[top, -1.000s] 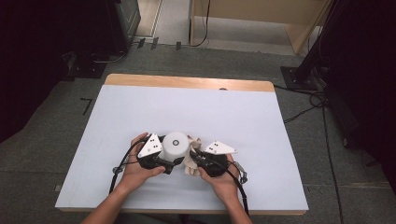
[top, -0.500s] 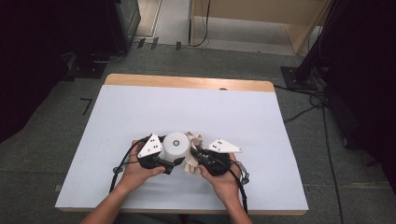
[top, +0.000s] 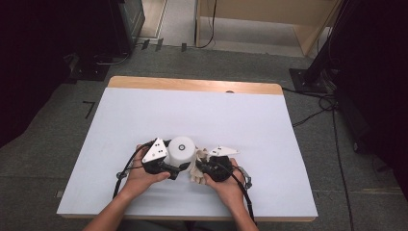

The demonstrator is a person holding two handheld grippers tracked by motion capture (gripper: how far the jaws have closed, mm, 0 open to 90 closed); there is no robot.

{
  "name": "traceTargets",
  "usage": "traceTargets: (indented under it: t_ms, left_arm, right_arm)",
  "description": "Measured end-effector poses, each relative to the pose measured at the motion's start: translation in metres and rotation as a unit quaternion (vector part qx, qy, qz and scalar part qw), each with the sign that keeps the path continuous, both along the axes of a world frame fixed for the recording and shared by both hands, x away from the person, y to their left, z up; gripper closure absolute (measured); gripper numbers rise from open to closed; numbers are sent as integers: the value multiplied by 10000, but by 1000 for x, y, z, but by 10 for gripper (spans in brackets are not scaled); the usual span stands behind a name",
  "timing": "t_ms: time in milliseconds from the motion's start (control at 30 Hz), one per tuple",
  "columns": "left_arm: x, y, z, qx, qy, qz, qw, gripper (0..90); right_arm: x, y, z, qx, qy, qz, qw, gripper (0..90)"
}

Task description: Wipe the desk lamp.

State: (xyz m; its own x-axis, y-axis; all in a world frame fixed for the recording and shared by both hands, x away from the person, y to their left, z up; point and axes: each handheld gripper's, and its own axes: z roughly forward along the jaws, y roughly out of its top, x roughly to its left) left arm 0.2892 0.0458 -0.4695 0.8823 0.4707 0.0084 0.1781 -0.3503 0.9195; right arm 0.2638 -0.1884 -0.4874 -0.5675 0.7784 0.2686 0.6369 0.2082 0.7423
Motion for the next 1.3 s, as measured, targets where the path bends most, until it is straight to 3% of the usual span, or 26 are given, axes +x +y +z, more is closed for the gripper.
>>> traceTargets:
  t_ms: [167,400,533,600,667,800,933,1067,1200,1300]
  left_arm:
    - [-2,1,1,43,0,102,9999,84]
    - [-11,-1,9,-124,-95,681,9976,5]
    - [-16,-11,10,-107,-44,775,9969,6]
    - [-18,-16,9,-30,-114,926,9956,9]
    - [-18,-15,8,-15,-160,1040,9945,60]
    - [-15,-11,8,-60,-153,892,9959,88]
    - [-8,-4,8,-101,-96,447,9989,89]
    - [-4,0,6,-139,-213,67,9997,89]
    - [-4,-1,5,-160,-257,-44,9995,89]
    - [-4,-2,4,-191,-242,-63,9995,89]
  right_arm:
    - [0,0,0,-8,-8,-15,10000,816]
    - [0,0,-2,-8,18,-9,10000,816]
    - [0,1,-3,-37,22,-24,10000,816]
    - [0,2,-3,-41,-1,-16,10000,816]
    - [0,2,-3,-50,-4,-27,10000,816]
    - [0,2,-3,-44,-25,-3,10000,816]
    - [-1,-1,2,37,-119,16,9999,816]
    - [-6,-7,18,231,-574,128,9980,816]
    - [-16,-9,41,403,-1124,122,9928,816]
    - [-19,-8,47,412,-1249,54,9913,817]
